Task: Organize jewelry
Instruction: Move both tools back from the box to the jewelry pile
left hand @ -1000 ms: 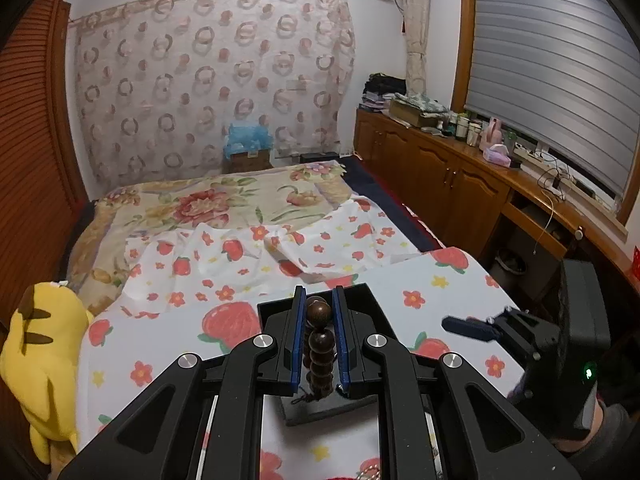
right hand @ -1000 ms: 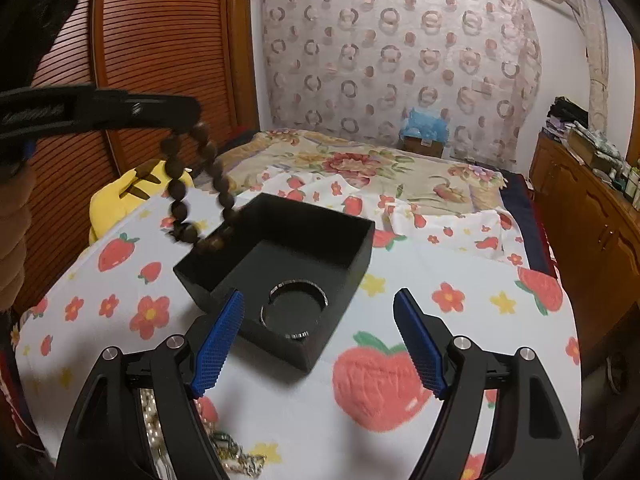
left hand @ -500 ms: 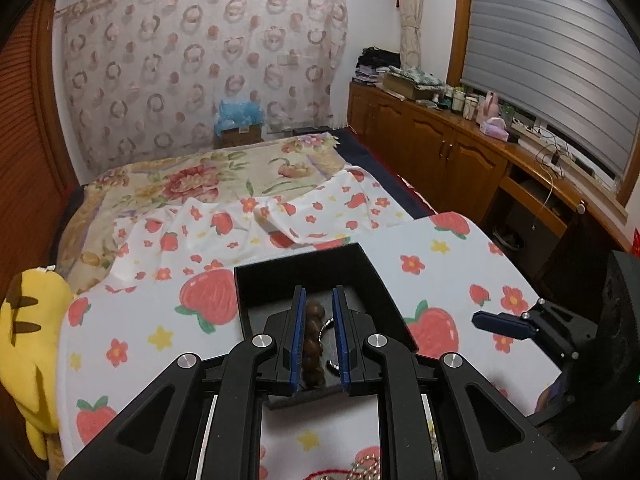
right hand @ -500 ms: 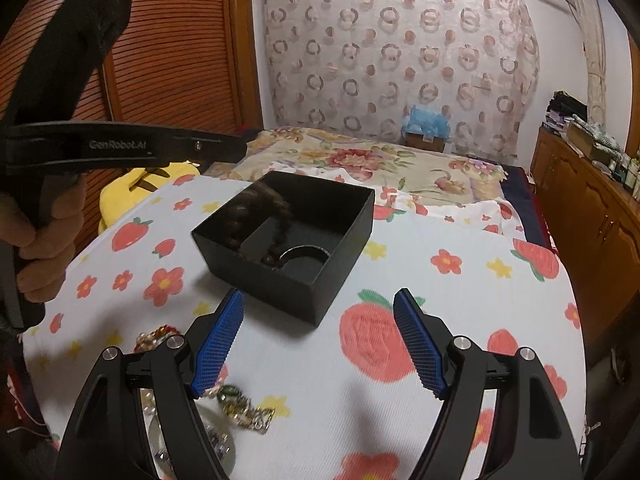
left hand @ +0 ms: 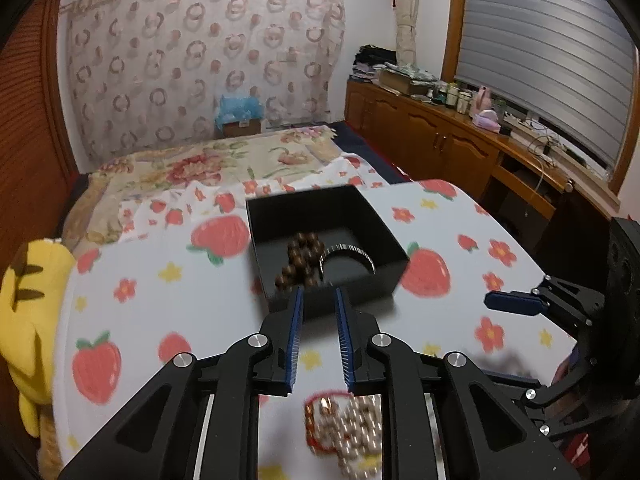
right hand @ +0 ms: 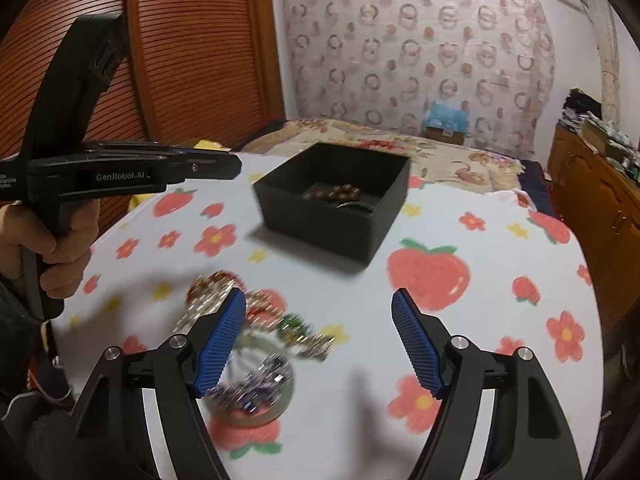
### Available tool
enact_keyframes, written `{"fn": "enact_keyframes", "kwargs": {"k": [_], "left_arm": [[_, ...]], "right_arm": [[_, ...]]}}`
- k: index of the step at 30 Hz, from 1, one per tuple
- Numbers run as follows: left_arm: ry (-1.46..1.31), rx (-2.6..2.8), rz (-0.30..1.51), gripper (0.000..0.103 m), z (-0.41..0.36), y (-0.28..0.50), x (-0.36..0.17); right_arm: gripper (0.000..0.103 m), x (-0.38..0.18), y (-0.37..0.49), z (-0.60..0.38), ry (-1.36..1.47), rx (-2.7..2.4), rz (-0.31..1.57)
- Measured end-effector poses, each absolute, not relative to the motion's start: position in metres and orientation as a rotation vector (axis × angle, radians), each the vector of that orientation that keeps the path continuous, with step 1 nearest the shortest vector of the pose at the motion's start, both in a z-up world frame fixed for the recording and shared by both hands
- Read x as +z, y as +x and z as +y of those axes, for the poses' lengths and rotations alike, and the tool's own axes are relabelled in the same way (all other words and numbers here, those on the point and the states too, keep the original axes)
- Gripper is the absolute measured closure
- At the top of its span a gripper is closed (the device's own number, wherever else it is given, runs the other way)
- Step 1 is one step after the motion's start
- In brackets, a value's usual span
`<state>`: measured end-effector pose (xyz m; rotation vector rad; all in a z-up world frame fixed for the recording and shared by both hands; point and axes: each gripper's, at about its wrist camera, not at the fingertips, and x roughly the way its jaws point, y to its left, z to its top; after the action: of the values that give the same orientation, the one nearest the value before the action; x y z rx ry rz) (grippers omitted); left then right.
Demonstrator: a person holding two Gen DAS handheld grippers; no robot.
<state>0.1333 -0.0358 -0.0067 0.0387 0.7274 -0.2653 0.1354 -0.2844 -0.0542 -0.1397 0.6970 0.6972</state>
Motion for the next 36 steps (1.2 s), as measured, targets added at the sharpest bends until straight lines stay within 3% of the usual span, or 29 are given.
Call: {"fn": "enact_keyframes", "kwargs": {"k": [16, 36], "left_arm": [[0.055, -0.278, 0.743, 0.083, -0.029, 0.067, -0.036], [0.001, -0.280, 0.785, 0.082, -0.017, 0.052, -0.057]], "right_arm": [[0.029, -0.082, 0.100, -0.266, -0.193, 0.750, 0.782], [0.029, -0.091, 0.104, -0.248, -0.261, 0.729, 0.842]]}}
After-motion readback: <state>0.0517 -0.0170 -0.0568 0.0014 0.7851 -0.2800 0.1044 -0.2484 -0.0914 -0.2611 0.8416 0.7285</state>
